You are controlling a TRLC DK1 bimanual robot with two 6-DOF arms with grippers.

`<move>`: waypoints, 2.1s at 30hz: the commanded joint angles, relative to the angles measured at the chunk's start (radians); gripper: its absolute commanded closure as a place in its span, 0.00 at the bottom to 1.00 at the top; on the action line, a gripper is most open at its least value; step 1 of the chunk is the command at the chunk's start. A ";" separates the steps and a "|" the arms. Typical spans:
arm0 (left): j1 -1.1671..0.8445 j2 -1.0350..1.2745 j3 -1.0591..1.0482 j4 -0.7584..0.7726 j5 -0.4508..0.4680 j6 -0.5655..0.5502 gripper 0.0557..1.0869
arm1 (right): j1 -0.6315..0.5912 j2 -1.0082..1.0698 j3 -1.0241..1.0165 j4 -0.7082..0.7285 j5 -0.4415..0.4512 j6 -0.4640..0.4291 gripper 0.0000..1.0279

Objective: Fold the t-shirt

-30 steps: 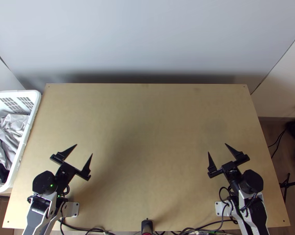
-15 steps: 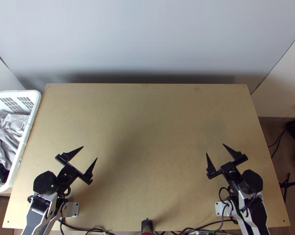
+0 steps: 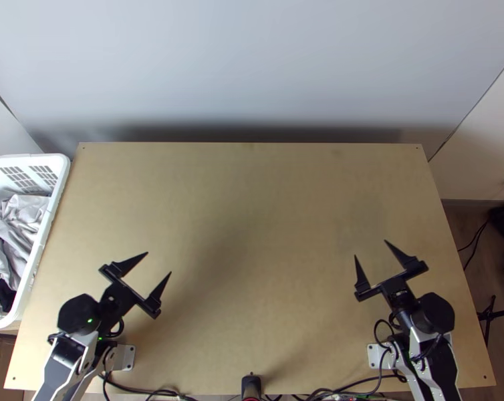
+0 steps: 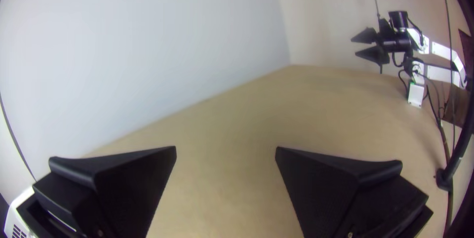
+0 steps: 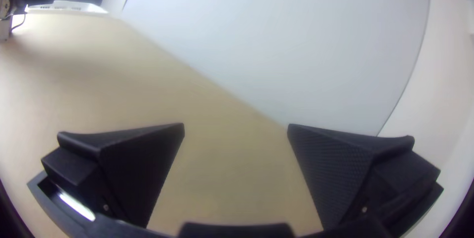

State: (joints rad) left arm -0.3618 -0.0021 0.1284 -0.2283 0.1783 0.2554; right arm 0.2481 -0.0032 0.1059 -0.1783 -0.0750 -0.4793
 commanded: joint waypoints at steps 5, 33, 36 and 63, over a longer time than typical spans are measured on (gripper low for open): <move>0.007 0.111 0.180 0.049 -0.134 -0.090 0.05 | -0.013 0.019 0.063 0.238 0.043 0.011 0.05; 0.274 1.018 1.131 -0.545 -0.123 -0.527 0.05 | 0.037 1.002 1.147 -0.402 0.173 0.281 0.05; 0.402 1.044 1.168 -0.542 -0.125 -0.528 0.05 | 0.043 1.069 1.209 -0.455 0.173 0.311 0.05; 1.482 1.206 0.922 -0.306 -0.166 -0.110 0.05 | 0.152 1.342 1.476 -0.627 0.087 0.390 0.05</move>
State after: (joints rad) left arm 0.9451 1.1320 1.1404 -0.6502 0.0238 0.0971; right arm 0.3904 1.2846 1.5146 -0.7601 0.0517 -0.1081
